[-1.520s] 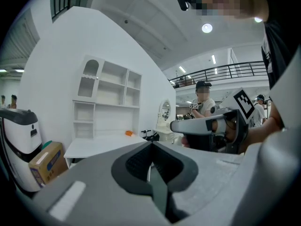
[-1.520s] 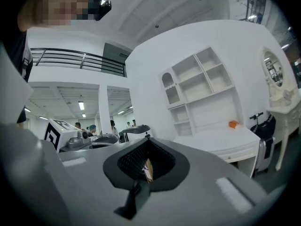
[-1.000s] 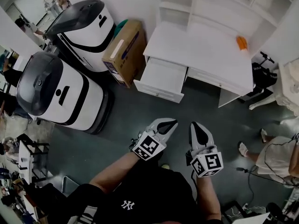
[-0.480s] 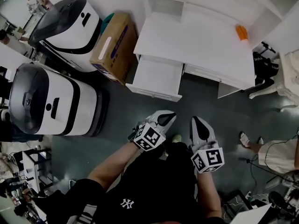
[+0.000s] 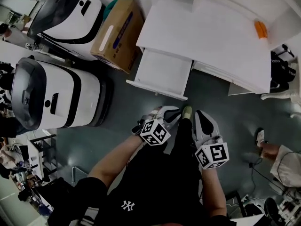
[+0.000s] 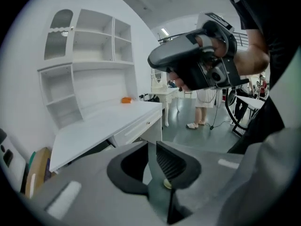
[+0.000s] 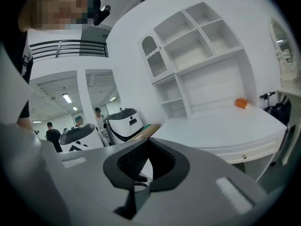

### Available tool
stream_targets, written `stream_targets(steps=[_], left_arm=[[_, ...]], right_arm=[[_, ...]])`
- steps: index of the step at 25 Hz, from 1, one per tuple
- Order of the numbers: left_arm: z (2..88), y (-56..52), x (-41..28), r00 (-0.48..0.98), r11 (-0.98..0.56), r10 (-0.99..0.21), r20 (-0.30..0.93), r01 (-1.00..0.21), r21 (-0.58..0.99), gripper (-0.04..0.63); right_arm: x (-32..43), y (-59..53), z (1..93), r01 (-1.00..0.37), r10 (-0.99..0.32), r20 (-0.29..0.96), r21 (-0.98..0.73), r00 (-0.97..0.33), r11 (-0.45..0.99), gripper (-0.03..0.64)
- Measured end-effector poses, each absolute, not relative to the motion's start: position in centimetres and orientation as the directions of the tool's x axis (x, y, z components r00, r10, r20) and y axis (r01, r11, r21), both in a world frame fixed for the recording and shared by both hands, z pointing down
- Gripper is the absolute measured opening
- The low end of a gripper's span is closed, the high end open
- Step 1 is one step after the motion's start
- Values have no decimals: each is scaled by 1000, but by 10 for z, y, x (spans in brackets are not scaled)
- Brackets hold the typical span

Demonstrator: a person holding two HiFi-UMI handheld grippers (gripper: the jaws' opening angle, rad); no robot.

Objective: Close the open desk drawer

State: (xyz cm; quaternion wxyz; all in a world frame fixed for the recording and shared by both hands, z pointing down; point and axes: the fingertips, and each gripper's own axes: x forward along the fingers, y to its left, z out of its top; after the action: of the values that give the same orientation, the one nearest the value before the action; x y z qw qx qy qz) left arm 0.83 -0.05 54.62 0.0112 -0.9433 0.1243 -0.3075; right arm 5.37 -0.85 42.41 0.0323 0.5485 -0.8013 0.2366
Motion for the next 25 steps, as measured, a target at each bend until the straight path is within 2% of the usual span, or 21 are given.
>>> stream_targets(steps=[10,14,20,25], left_arm=[[642,-45,23,681,-976,-217,699,-134,-172,100],[673,-52,28,636,-968,-222,739,-52,-246,110],[694,-64,34,565,-923,-308,765,17,-384,121],[706,-60,40,541,-916,-306,784,57,-397,126]], right_arm=[[66,-62,472,-865,-792,374,-349,-482,361,17],[67,-69,495,-859,-773,398,-358,-494,365,17],[72,-70,507,-855,-757,420,-377,-501,356,17],[86,-71,512,-859,-756,434,-390,-489,332,17]])
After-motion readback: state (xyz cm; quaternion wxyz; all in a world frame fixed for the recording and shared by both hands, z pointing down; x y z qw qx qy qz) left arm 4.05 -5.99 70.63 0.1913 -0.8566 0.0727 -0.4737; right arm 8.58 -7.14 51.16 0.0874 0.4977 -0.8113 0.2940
